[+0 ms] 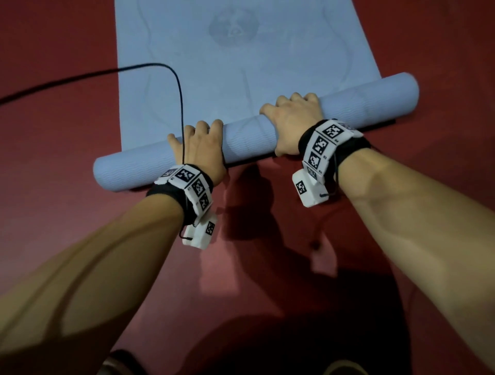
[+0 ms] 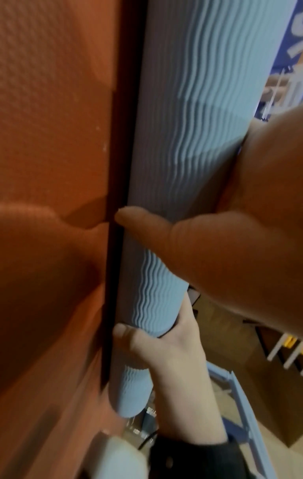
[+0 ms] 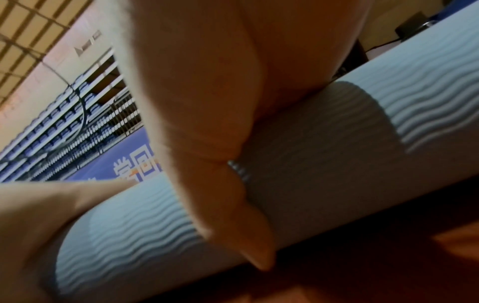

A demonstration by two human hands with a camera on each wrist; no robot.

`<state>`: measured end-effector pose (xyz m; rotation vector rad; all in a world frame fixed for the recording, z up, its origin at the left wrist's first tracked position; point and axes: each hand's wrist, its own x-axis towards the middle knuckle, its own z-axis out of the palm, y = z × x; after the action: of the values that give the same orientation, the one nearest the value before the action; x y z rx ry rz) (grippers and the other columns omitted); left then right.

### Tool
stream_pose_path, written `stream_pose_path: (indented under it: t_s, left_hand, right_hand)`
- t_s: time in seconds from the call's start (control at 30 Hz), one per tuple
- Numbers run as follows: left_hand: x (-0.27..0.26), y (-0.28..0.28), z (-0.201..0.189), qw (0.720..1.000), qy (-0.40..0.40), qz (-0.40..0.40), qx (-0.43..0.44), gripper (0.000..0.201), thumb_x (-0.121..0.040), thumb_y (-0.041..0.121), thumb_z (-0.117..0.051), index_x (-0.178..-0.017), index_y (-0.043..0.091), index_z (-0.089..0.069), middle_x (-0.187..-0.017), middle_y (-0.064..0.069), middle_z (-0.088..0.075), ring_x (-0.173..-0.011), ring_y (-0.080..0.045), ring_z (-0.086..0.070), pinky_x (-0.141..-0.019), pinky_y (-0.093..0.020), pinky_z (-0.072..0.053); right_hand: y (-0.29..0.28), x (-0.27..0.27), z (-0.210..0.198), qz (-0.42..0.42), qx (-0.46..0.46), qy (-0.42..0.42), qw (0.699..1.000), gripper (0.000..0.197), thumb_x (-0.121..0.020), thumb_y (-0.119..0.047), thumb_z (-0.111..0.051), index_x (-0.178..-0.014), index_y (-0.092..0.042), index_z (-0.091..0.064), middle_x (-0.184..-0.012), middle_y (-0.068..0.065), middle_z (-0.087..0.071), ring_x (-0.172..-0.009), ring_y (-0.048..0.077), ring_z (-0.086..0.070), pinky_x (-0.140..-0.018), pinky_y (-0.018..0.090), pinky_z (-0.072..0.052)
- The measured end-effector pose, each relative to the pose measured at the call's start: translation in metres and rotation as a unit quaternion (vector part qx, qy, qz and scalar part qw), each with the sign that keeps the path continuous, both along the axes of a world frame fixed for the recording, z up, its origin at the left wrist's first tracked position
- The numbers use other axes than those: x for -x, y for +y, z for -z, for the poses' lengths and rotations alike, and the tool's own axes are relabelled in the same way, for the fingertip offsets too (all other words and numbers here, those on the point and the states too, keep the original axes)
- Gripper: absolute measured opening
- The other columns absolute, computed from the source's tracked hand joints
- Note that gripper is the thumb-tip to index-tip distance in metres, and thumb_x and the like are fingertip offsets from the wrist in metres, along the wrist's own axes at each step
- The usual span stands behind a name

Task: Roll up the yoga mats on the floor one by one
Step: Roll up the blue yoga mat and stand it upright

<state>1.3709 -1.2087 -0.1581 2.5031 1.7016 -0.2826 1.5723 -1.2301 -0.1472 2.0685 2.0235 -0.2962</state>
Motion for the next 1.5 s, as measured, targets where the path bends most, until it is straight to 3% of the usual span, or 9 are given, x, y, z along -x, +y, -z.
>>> stream_pose_path:
  t_s: [0.27,0.5,0.83,0.97,1.1,1.2,1.3,1.4,1.5]
  left_hand:
    - [0.000,-0.016,-0.011,1.000,0.016,-0.004,0.019,0.069,-0.069,0.025,-0.079,-0.127,0.026,-0.043,-0.120,-0.002,-0.052,-0.117,-0.030,-0.044,-0.101,-0.061,-0.031]
    - [0.014,-0.060,-0.016,0.996,0.020,0.004,0.084,0.054,-0.078,0.030,-0.072,-0.123,0.027,-0.043,-0.119,-0.001,-0.052,-0.117,-0.030,-0.045,-0.098,-0.061,-0.033]
    - [0.018,-0.100,-0.025,0.975,0.060,0.022,0.212,0.064,-0.072,0.031,-0.076,-0.126,0.028,-0.042,-0.118,0.002,-0.052,-0.118,-0.027,-0.046,-0.100,-0.063,-0.038]
    - [0.016,-0.083,-0.025,0.966,0.069,0.016,0.250,0.074,-0.062,0.034,-0.087,-0.123,0.028,-0.045,-0.116,0.002,-0.054,-0.115,-0.026,-0.050,-0.098,-0.056,-0.042]
    - [0.006,-0.068,-0.025,0.956,0.125,-0.001,0.266,0.076,-0.034,0.049,-0.092,-0.092,0.035,-0.045,-0.094,0.009,-0.059,-0.087,-0.016,-0.060,-0.088,-0.042,-0.055]
    - [0.010,-0.065,-0.024,0.955,0.092,0.007,0.281,0.078,-0.050,0.047,-0.089,-0.116,0.035,-0.049,-0.109,0.006,-0.061,-0.104,-0.021,-0.060,-0.092,-0.047,-0.052]
    - [0.013,-0.069,-0.028,0.967,0.046,0.010,0.249,0.089,-0.059,0.047,-0.088,-0.135,0.033,-0.043,-0.129,0.001,-0.048,-0.122,-0.026,-0.046,-0.100,-0.055,-0.043]
    - [0.008,-0.084,-0.029,0.980,0.037,0.023,0.196,0.096,-0.058,0.056,-0.088,-0.137,0.031,-0.039,-0.129,0.000,-0.044,-0.123,-0.029,-0.043,-0.100,-0.058,-0.039]
    - [0.007,-0.081,-0.024,0.984,0.019,0.017,0.174,0.081,-0.063,0.051,-0.084,-0.130,0.032,-0.042,-0.125,0.001,-0.048,-0.121,-0.029,-0.046,-0.099,-0.059,-0.039]
  right_hand:
    - [-0.024,0.008,-0.006,0.005,-0.016,-0.007,1.000,0.073,-0.061,-0.036,-0.080,-0.126,-0.033,-0.046,-0.120,0.002,-0.055,-0.112,0.027,-0.050,-0.095,0.045,-0.033]
    - [-0.071,0.013,-0.013,-0.010,0.044,0.015,0.999,0.069,-0.062,-0.041,-0.079,-0.123,-0.032,-0.048,-0.115,0.001,-0.056,-0.107,0.026,-0.052,-0.092,0.045,-0.038]
    - [-0.111,0.007,-0.021,-0.022,0.169,0.058,0.984,0.074,-0.059,-0.042,-0.079,-0.126,-0.039,-0.046,-0.107,-0.005,-0.055,-0.103,0.022,-0.052,-0.091,0.045,-0.040]
    - [-0.123,0.011,-0.020,-0.019,0.103,0.059,0.993,0.087,-0.062,-0.041,-0.081,-0.138,-0.041,-0.039,-0.122,-0.004,-0.048,-0.114,0.022,-0.047,-0.106,0.049,-0.030]
    - [-0.134,0.023,-0.010,-0.027,0.020,0.004,0.999,0.087,-0.063,-0.039,-0.080,-0.140,-0.036,-0.039,-0.124,-0.003,-0.052,-0.115,0.024,-0.049,-0.108,0.050,-0.025]
    - [-0.123,0.021,-0.012,-0.024,0.037,0.017,0.999,0.071,-0.062,-0.041,-0.079,-0.125,-0.037,-0.046,-0.113,-0.004,-0.054,-0.107,0.022,-0.051,-0.096,0.044,-0.033]
    - [-0.107,0.017,-0.018,-0.024,0.082,0.041,0.996,0.071,-0.058,-0.042,-0.082,-0.120,-0.037,-0.048,-0.109,-0.002,-0.055,-0.104,0.023,-0.052,-0.090,0.044,-0.036]
    - [-0.084,0.013,-0.023,-0.025,0.151,0.060,0.986,0.074,-0.052,-0.040,-0.086,-0.116,-0.035,-0.050,-0.103,-0.002,-0.058,-0.100,0.024,-0.056,-0.085,0.043,-0.036]
    - [-0.070,0.010,-0.027,-0.025,0.203,0.087,0.975,0.079,-0.050,-0.043,-0.088,-0.118,-0.036,-0.049,-0.097,-0.007,-0.061,-0.094,0.022,-0.058,-0.081,0.040,-0.034]
